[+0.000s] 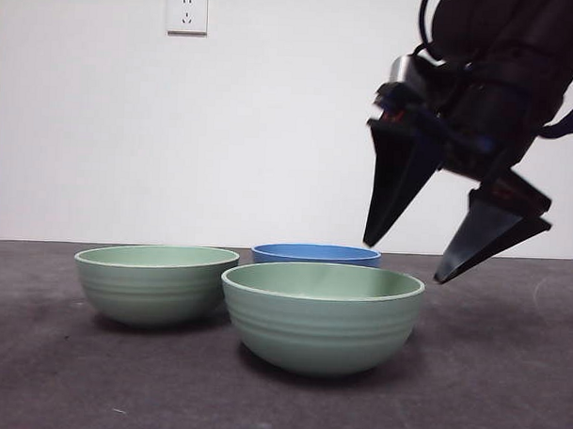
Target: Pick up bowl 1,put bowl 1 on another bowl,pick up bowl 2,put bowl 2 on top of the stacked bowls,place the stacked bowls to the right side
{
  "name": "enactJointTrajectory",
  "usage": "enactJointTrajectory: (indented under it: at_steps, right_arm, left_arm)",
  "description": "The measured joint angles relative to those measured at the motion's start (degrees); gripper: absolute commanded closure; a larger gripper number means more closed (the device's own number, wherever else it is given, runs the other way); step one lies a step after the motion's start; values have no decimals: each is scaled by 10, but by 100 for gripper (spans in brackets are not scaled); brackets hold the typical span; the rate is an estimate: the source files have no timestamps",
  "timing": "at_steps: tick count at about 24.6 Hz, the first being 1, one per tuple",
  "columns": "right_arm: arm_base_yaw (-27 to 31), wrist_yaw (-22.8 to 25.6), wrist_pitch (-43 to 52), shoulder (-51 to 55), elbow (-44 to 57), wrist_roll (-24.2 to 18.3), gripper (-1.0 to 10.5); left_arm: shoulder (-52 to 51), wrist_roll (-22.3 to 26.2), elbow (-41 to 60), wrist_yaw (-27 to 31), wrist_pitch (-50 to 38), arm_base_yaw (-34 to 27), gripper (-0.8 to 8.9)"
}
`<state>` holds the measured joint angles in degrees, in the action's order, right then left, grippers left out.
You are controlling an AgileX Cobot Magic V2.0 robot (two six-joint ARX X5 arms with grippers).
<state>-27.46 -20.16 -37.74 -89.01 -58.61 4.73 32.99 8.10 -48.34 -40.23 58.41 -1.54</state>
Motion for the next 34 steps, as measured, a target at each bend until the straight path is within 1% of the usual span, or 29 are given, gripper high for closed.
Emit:
enactJointTrajectory:
  at_steps: [2, 3, 5, 6, 8, 9, 10, 17, 18, 22, 24, 26, 29, 34]
  right_arm:
    - [-15, 31, 0, -16, 0, 2, 579]
    - [-21, 40, 1, -24, 0, 3, 618]
    - [-26, 43, 2, -38, 0, 5, 805]
    - [-27, 43, 7, -40, 0, 5, 854]
    - [-29, 41, 22, -40, 0, 5, 867]
    - [-29, 41, 22, -40, 0, 5, 928]
    - [-29, 41, 21, -40, 0, 6, 963]
    - [-30, 41, 9, -34, 0, 13, 959]
    - [-33, 42, 1, -24, 0, 14, 959]
    - [-48, 42, -10, 71, -8, 15, 959]
    - [-48, 54, -29, 94, -48, 15, 959]
    - [-45, 96, -48, 91, -101, 10, 959]
    - [-37, 106, -50, 60, -190, 0, 959]
    - [-20, 114, -64, -8, -276, -10, 959]
  left_arm:
    - [0, 0, 0, 0, 0, 0, 274]
    - [0, 0, 0, 0, 0, 0, 274]
    - [0, 0, 0, 0, 0, 0, 274]
    - [0, 0, 0, 0, 0, 0, 274]
    - [0, 0, 0, 0, 0, 0, 274]
    - [0, 0, 0, 0, 0, 0, 274]
    - [0, 0, 0, 0, 0, 0, 274]
    - [0, 0, 0, 0, 0, 0, 274]
    - [0, 0, 0, 0, 0, 0, 274]
    - [0, 0, 0, 0, 0, 0, 274]
    - [0, 0, 0, 0, 0, 0, 274]
    - [0, 0, 0, 0, 0, 0, 274]
    - [0, 0, 0, 0, 0, 4, 274]
    - [0, 0, 0, 0, 0, 11, 274]
